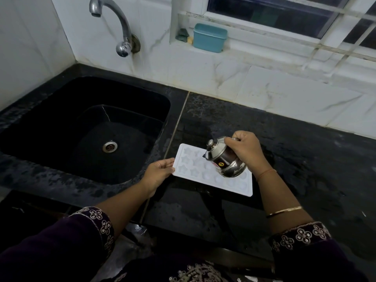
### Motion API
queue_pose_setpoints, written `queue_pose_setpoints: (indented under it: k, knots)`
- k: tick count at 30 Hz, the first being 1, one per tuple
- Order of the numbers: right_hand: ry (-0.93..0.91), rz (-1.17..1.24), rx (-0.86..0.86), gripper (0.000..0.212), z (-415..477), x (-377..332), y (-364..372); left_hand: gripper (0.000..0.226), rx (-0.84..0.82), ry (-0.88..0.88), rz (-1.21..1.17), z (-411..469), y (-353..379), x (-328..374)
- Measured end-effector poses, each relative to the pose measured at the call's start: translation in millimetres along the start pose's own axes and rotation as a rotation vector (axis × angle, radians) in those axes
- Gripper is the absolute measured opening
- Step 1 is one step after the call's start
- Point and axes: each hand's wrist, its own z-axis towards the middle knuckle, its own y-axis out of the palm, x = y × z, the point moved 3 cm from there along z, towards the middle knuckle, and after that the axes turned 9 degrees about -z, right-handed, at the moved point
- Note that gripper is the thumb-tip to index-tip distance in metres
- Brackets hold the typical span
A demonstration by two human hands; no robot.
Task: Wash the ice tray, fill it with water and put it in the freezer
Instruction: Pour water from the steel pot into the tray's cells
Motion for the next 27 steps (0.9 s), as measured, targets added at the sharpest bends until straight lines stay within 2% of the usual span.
queue_pose_setpoints:
  k: [16, 23, 27]
  knots:
    - [-0.003, 0.013, -0.002, 0.037, -0.4, 4.8, -1.7, 0.038, 0.002, -0.006, -0.006, -3.5, 1.9, 2.6]
    - [0.093, 0.250, 0.028, 0.041, 2.2, 14.4, -3.3, 0.041, 0.011, -0.011, 0.001, -5.6, 3.8, 4.8]
    - [0.093, 0.236, 0.069, 0.039, 6.1, 12.9, -4.4, 0.043, 0.012, -0.013, 0.008, -5.3, 3.3, 4.0]
